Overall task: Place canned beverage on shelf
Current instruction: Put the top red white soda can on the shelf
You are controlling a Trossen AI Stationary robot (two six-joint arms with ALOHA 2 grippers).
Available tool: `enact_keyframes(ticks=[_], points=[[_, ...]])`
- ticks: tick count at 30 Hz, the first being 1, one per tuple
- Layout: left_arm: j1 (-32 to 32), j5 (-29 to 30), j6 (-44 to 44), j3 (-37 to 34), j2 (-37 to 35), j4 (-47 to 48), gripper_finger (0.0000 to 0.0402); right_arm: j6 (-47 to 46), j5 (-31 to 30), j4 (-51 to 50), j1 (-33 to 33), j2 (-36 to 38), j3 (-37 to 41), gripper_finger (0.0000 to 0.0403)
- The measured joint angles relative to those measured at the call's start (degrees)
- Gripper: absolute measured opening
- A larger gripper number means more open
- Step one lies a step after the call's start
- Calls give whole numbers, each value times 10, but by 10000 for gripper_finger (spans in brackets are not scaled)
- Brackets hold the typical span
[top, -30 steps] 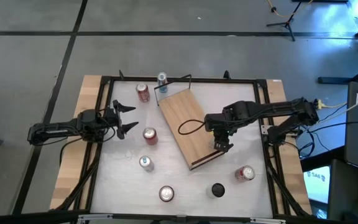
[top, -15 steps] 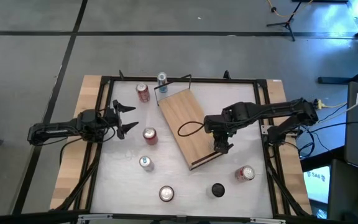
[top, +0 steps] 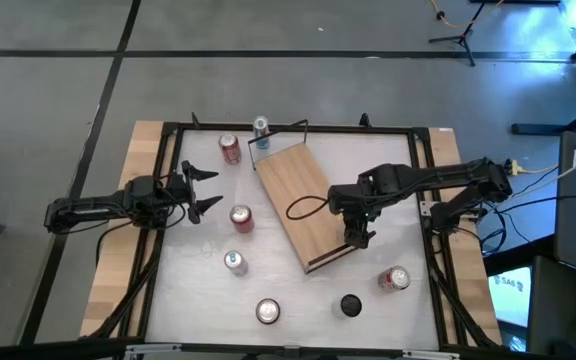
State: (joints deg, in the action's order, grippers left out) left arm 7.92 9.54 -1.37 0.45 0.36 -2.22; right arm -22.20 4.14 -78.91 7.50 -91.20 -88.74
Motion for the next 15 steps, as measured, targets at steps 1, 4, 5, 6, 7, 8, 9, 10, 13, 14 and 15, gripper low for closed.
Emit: enact_keyframes(ticks=[1,4,5,6,7,8,9,10,13,14,15], points=[[0,0,0,0,0,0,350,0,0,0,0,0,0,375],[0,0,0,0,0,0,350,0,0,0,0,0,0,375],[0,0,0,0,0,0,350,0,0,-1,0,0,-1,375],[0,0,0,0,0,0,350,0,0,-4,0,0,-3,375],[0,0,0,0,0,0,350,0,0,-7,0,0,-6,374],[0,0,0,0,0,0,350,0,0,-7,0,1,-9,374],[0,0,0,0,0,0,350,0,0,-7,0,1,-12,374],[0,0,0,0,0,0,350,0,0,-7,0,1,-16,374],[0,0,0,0,0,0,350,0,0,-11,0,1,-30,374],[0,0,0,0,0,0,350,0,0,-14,0,1,-36,374],[0,0,0,0,0,0,350,0,0,-19,0,1,-42,374]])
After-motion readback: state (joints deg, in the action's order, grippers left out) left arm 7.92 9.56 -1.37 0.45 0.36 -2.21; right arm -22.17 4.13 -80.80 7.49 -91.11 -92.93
